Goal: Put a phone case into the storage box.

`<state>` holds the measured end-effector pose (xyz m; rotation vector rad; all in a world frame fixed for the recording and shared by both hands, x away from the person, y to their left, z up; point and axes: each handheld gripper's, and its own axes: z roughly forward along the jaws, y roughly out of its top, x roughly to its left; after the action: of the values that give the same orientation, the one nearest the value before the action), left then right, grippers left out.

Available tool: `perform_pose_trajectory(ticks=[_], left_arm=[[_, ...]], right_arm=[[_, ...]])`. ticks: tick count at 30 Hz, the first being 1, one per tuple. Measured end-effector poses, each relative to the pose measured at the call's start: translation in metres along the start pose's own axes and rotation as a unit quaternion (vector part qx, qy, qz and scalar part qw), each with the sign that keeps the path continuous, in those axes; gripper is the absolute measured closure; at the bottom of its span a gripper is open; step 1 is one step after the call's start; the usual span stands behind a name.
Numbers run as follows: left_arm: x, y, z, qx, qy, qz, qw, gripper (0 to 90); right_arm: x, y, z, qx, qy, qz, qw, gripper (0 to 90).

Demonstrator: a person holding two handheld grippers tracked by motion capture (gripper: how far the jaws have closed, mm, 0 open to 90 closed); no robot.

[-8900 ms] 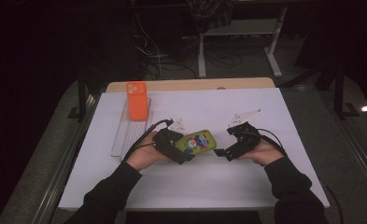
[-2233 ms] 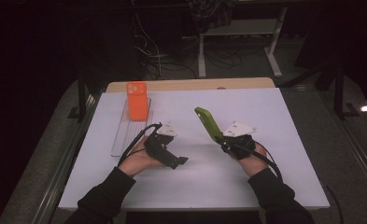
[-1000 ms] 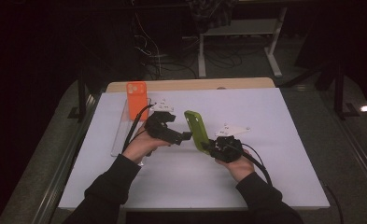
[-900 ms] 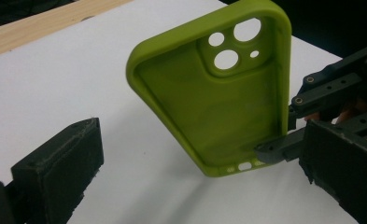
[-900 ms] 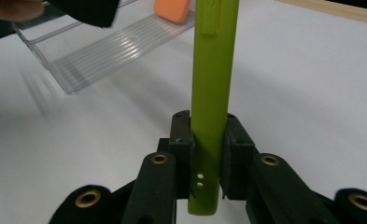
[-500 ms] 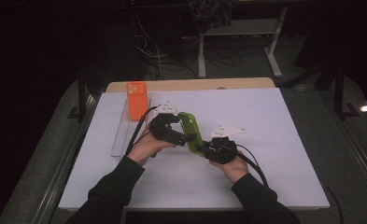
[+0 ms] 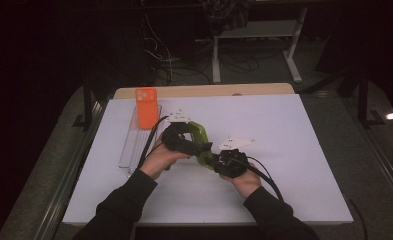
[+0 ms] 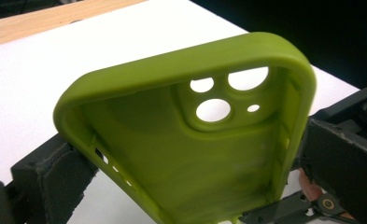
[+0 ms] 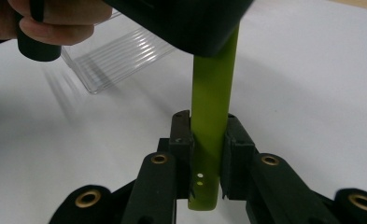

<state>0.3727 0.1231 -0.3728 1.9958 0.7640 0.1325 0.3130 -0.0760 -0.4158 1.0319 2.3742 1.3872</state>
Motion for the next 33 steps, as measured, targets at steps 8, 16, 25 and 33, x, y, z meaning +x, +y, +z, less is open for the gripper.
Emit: perform_pose_trajectory(ticks=[8,16,25,33], left_arm=[[-0.003,-0.001,0.004,-0.007,0.012,0.0,0.9999,6.9],[-0.008,0.002,0.002,-0.027,0.006,0.003,0.9996,12.1],[-0.006,0.006,-0.003,-0.032,0.012,0.006,0.9994,13.9],[0.008,0.023,-0.02,-0.047,0.026,0.006,0.9985,14.0]], right_arm=[[0.001,-0.002,0.001,0.007,-0.003,0.0,1.0,75.8],[-0.001,-0.003,-0.001,0.005,-0.008,-0.016,0.9998,75.6],[0.0,-0.001,-0.003,0.006,-0.009,-0.016,0.9998,55.5],[-0.016,-0.009,-0.022,0.024,-0.021,-0.007,0.9995,29.0]])
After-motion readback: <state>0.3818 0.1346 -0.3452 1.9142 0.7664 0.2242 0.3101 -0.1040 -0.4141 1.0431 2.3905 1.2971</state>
